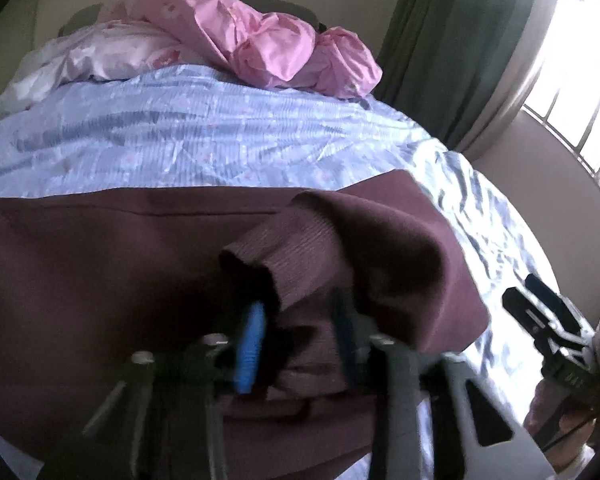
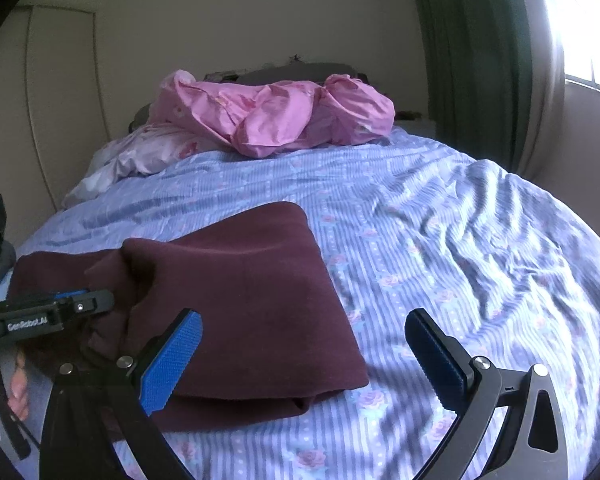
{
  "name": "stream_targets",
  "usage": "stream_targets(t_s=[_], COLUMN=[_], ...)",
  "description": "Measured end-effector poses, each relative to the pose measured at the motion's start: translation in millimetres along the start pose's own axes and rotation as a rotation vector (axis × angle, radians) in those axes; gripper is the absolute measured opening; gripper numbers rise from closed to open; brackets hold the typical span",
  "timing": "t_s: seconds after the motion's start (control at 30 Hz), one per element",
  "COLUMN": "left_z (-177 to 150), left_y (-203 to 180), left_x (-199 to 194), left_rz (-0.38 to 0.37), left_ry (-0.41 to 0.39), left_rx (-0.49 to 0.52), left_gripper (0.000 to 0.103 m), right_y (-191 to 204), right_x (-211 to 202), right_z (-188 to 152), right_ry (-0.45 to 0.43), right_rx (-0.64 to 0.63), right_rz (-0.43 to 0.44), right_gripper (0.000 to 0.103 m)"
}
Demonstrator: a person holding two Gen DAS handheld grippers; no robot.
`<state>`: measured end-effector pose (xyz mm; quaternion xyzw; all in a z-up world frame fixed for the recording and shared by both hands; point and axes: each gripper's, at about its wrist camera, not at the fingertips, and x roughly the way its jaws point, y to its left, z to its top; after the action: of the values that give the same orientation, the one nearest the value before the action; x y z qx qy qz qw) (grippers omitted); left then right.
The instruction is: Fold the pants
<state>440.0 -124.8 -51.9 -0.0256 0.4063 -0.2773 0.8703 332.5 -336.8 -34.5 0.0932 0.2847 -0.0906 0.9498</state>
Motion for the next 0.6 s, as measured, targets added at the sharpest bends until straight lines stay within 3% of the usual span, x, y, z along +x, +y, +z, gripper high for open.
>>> stream_targets(t_s=[0.13,0.27,0.37,0.43,0.5,0.57,0.6], left_z=[2,5,0,-3,-3,-2,-1], left_y=[-13,-10,6,12,14,13,13], left_x=[-16,2,19,25,26,23,21], left_rz=[0.05,0.064,0.007,-0.051,-0.074,-0.095,-0.114], left_ry=[-0.087,-0.024,0.036,0.059,0.057,0.054,0.057], left_rx=[0.04,0.055,-0.033,-0.088,-0.119,-0.129,-0.138], left_gripper=[0.024,0.024,0.025,0.035,0.035,0.018,0.015], right_y=[0,-3,-4,-5,-5,-5,-4], right_x=[0,0,-2,-1,0,2,3], right_z=[0,0,0,0,0,1,1], right_ry=[0.001,0.002,0.002,0.001,0.006,0.011,0.013], right_rx=[-0.007,-0.004,0.003,-0.002,-0.008,-0.01,-0.01], right_rz=[0.001,0.002,0.002,-0.002,-0.004,-0.009,-0.01], right_gripper=[0.103,0.103,0.103,0.103,0.103,0.103,0.103])
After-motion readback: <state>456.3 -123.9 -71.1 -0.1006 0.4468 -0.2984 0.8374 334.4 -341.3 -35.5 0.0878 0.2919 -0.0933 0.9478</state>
